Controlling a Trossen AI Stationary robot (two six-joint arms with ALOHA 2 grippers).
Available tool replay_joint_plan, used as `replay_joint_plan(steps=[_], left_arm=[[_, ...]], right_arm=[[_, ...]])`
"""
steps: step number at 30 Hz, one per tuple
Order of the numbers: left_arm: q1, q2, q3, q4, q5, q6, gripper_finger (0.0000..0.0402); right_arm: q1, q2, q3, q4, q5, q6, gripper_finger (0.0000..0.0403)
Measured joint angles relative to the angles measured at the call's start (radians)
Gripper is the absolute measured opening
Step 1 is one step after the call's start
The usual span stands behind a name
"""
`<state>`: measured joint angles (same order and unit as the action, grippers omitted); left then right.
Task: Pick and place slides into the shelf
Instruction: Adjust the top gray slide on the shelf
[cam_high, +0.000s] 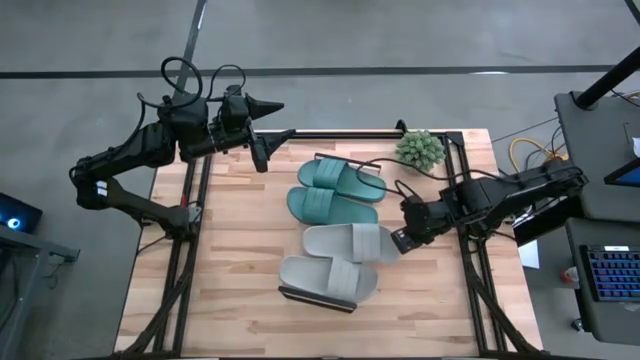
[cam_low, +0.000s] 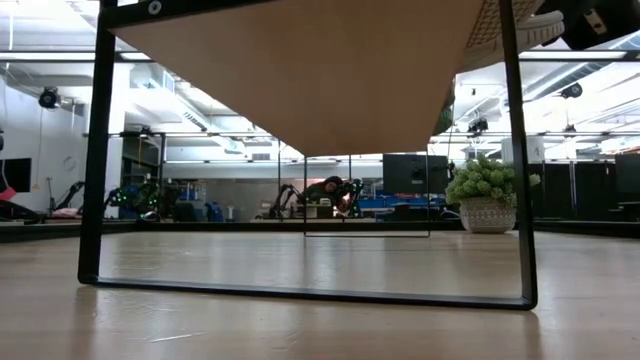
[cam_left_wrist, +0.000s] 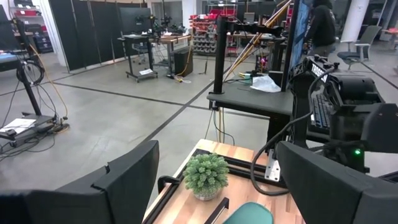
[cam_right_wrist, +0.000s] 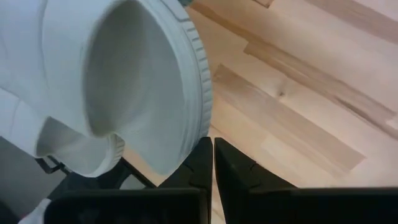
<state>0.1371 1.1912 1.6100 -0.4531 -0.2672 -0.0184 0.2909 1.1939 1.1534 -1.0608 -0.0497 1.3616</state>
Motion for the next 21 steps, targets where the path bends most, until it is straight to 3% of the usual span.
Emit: replay_joint_plan(steps=[21], left_arm=[[0.0,0.0,-0.001,0.0,0.0,0.0,0.0311]], right_arm=[[0.0,0.005,0.0,0.117,-0.027,0.019,0.0008]])
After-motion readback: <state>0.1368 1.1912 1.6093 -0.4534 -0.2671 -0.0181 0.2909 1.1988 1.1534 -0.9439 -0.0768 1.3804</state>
